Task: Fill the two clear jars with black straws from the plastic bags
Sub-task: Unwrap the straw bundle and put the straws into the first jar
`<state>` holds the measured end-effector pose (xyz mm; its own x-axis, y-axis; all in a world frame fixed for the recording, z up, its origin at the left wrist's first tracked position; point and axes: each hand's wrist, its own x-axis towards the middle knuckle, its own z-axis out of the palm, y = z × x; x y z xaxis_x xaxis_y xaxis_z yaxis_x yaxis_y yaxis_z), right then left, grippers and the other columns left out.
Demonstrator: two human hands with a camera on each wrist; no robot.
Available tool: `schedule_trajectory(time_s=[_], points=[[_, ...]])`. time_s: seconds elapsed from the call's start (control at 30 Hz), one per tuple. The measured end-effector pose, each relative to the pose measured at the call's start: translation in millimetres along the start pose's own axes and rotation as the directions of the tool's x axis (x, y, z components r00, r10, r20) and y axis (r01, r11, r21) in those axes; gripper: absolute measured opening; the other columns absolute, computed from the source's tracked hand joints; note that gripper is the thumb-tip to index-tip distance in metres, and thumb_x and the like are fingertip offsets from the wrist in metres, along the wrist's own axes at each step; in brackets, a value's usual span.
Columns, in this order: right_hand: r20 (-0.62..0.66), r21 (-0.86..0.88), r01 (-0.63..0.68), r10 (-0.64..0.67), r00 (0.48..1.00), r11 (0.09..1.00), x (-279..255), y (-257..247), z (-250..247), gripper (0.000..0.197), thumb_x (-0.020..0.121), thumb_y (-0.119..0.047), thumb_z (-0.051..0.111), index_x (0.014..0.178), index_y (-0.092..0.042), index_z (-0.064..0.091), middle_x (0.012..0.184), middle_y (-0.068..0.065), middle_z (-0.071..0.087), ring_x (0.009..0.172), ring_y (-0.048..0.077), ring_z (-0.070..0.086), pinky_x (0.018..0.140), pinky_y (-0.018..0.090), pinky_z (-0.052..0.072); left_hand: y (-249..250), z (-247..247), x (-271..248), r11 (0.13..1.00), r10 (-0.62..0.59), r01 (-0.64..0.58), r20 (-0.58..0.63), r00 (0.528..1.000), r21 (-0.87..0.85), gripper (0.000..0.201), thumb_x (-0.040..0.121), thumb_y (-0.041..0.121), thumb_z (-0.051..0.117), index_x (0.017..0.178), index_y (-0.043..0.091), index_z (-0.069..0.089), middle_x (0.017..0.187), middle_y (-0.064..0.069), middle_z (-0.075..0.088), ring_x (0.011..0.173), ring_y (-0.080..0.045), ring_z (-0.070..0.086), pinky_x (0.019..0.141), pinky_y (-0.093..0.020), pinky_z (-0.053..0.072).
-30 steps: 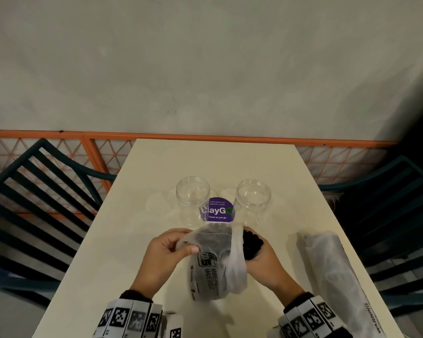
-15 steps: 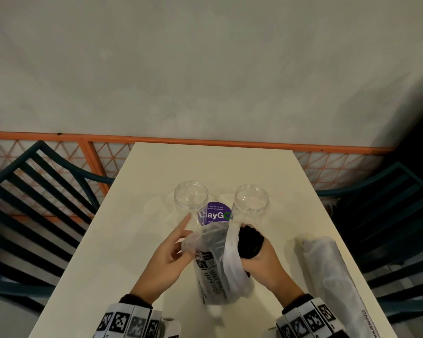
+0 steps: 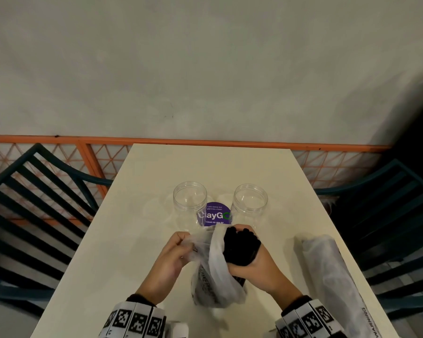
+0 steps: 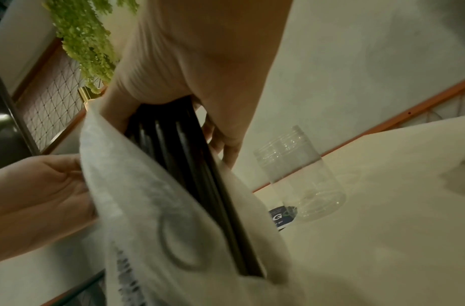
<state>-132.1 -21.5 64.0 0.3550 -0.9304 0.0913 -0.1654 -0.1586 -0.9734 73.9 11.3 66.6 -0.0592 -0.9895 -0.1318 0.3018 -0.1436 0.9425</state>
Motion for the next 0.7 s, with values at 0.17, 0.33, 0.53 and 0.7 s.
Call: schedule_trajectory(time_s=[0.17,0.33,0.53,0.7], points=[[0.010,-0.017,0.043,-0.043,0.999,0.999,2.2,-6.4,-0.4,0.059,0.063,-0.007,0.081,0.110,-0.023,0.048,0.103,-0.030,0.057,0.102,-0.006,0.055,0.084,0.006,0.043,9.4,-4.1,4.0,0.966,0.068,-0.071,0.023,0.997,0.247,0.026,0.068,0.024,0.070,0.092,0.016,0.069,0.092,0.001,0.073,0.086,-0.012,0.065,0.076,-0.025,0.051],[0.050,0.012,0.038,-0.038,0.998,0.999,4.2,-11.2,-0.7,0.072,0.058,-0.026,0.085,0.117,-0.031,0.044,0.109,-0.024,0.056,0.111,0.003,0.054,0.089,0.013,0.045,5.9,6.6,1.5,0.970,0.115,-0.089,-0.108,0.987,0.227,0.021,0.083,0.015,0.063,0.067,0.011,0.051,0.058,0.009,0.053,0.062,-0.011,0.045,0.065,-0.027,0.040],[0.145,-0.006,-0.055,0.055,0.988,0.998,1.0,3.6,4.2,0.110,0.047,-0.021,0.091,0.134,-0.028,0.024,0.121,-0.030,0.053,0.121,-0.001,0.049,0.098,0.011,0.040,-10.8,8.1,5.2,0.995,-0.007,0.027,-0.217,0.976,0.091,0.007,0.097,0.013,0.034,0.095,0.007,0.037,0.079,-0.011,0.044,0.069,-0.020,0.047,0.061,-0.031,0.043],[0.129,-0.020,-0.127,0.128,0.983,0.992,-3.0,14.7,12.2,0.098,0.047,-0.037,0.091,0.129,-0.023,0.038,0.119,-0.020,0.059,0.117,-0.003,0.053,0.094,0.012,0.043,-5.8,5.7,5.6,1.000,-0.026,0.027,-0.044,0.999,0.014,0.023,0.093,0.019,0.043,0.115,0.016,0.045,0.083,-0.006,0.070,0.071,-0.018,0.062,0.057,-0.026,0.048]])
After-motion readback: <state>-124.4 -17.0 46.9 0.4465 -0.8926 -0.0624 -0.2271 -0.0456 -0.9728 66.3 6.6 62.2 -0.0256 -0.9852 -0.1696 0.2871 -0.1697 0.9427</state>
